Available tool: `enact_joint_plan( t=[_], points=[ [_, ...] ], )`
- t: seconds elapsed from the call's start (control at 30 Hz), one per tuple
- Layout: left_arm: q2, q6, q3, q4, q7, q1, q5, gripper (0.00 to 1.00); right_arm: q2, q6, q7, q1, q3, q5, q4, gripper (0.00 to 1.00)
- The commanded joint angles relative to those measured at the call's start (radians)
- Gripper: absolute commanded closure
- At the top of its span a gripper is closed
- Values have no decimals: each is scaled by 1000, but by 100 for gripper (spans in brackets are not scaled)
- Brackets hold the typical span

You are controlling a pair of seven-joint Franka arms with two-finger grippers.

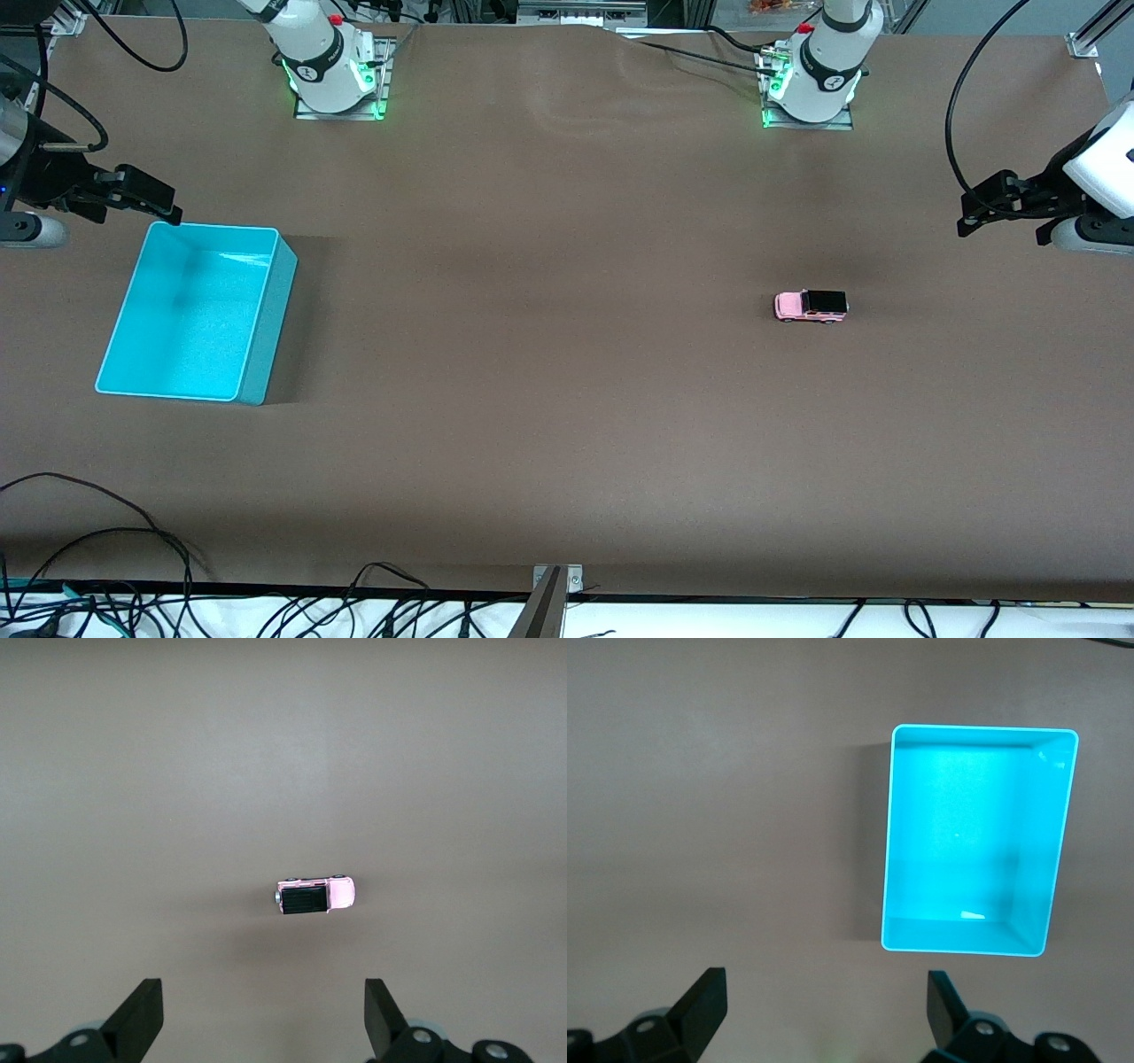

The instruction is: Wind and store pink jeep toy

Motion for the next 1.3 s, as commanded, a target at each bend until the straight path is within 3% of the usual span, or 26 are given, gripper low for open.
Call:
enact_joint_plan(
  t=[0.0, 1.27],
  points=[
    [13, -5, -3, 30, 0, 8, -8, 0, 5, -7, 2, 1, 4, -8, 23, 0],
    [11, 7, -8, 32, -2, 6, 27, 0, 8, -7, -6, 6, 2, -6, 30, 0]
  ],
)
